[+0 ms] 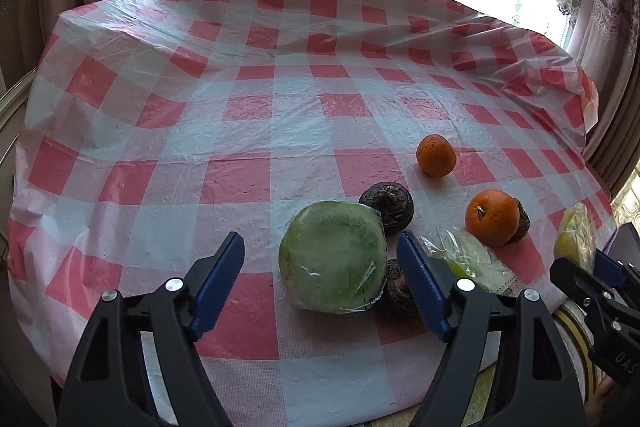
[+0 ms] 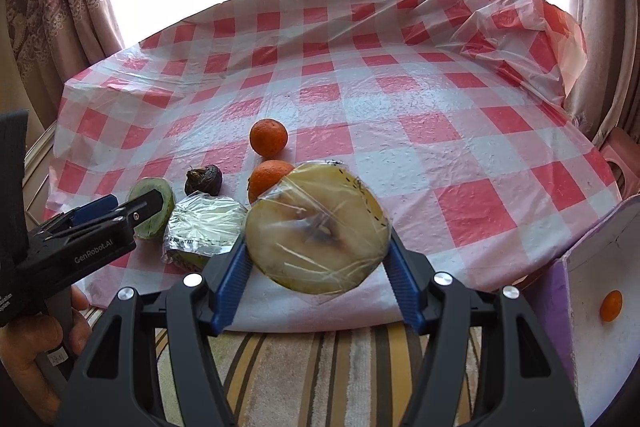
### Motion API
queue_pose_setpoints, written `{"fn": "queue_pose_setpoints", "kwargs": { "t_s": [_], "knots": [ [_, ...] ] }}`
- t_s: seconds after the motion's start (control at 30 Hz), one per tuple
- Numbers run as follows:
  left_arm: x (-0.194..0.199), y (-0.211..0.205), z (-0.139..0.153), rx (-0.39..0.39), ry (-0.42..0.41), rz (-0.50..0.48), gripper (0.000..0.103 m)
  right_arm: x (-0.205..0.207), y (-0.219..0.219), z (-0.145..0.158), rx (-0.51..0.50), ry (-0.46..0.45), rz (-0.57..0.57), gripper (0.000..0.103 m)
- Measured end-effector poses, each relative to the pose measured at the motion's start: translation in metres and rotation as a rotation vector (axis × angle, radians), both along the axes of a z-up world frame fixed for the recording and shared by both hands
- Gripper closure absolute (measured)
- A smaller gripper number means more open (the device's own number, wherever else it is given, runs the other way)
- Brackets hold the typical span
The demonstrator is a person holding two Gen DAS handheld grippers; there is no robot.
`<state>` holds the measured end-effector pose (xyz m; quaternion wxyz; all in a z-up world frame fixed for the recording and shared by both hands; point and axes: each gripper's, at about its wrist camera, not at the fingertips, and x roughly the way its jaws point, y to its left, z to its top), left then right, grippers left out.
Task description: Organize fruits
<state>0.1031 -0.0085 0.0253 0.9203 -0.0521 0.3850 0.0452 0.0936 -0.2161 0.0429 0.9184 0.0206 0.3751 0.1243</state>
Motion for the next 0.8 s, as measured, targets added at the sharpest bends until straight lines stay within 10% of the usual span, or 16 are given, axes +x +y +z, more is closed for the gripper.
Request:
{"fn": "queue_pose_setpoints", "kwargs": {
  "t_s": [0.8],
  "knots": [
    [0.009, 0.005, -0.008, -0.006, 0.056, 0.035, 0.046, -0.017, -0.057, 0.011, -0.017, -0.011, -0.088, 0.039]
  ]
}}
